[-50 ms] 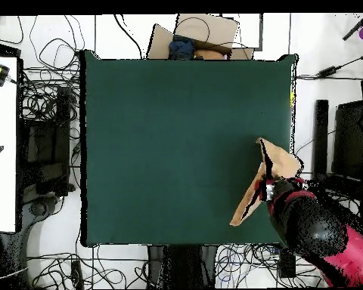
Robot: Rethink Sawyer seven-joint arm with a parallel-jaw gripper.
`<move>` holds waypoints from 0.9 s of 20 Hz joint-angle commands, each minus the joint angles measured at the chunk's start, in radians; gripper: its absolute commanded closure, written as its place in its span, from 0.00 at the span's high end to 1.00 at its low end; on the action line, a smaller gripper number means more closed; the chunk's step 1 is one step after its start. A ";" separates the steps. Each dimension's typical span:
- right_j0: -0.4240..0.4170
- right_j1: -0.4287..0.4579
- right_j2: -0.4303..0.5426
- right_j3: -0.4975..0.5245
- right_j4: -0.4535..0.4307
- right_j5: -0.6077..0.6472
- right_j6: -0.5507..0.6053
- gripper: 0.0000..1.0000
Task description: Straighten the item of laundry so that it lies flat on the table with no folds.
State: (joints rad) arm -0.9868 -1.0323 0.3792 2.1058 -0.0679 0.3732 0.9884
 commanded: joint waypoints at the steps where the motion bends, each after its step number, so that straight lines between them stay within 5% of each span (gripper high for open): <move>1: 0.116 0.251 -0.043 0.032 -0.090 -0.203 0.206 0.00; 7: 0.174 0.363 -0.048 0.051 -0.067 -0.400 0.288 0.00; 18: 0.361 0.180 -0.079 0.186 0.123 -0.420 0.410 0.00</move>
State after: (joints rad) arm -0.7050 -0.7679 0.3474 2.1804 -0.0365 -0.0499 1.0003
